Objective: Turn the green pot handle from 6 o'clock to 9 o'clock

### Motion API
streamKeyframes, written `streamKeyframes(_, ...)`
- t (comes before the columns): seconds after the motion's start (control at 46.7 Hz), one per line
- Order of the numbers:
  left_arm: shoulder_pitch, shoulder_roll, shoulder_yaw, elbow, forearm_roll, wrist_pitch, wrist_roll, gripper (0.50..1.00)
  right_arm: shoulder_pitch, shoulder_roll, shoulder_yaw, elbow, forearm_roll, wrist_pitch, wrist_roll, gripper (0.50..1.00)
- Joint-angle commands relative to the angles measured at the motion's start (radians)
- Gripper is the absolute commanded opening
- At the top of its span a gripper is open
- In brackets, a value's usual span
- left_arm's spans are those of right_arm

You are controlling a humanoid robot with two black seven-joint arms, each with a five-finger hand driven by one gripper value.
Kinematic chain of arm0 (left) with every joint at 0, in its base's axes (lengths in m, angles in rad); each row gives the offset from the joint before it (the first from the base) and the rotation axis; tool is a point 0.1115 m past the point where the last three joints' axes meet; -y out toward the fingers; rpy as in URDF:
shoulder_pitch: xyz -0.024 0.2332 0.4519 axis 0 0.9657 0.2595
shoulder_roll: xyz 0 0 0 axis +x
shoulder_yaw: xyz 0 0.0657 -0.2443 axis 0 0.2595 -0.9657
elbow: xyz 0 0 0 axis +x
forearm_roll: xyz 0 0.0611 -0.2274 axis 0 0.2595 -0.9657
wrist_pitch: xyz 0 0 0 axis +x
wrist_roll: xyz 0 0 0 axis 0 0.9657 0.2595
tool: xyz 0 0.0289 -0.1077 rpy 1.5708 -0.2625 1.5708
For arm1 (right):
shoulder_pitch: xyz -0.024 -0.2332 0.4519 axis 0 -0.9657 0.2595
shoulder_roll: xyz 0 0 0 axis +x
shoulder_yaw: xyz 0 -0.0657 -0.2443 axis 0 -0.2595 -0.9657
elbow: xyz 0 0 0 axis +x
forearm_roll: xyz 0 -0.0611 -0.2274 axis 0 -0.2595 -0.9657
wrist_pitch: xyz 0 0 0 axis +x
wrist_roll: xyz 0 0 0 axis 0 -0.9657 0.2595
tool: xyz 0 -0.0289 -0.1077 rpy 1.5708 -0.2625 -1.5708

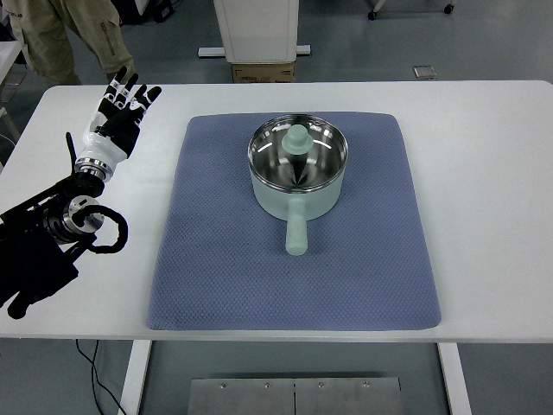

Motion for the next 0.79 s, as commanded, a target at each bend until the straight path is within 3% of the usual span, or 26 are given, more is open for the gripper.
streamKeyframes(0.0, 0.000, 0.000, -0.001, 0.000, 0.001, 0.003, -0.001, 1.000, 0.000, 0.000, 0.000, 0.000, 0.000, 0.001, -0.001, 1.000)
streamKeyframes(0.771, -0.002, 0.000, -0.016, 0.001, 0.002, 0.003, -0.001, 1.000, 0.000, 0.000, 0.000, 0.000, 0.000, 0.001, -0.001, 1.000)
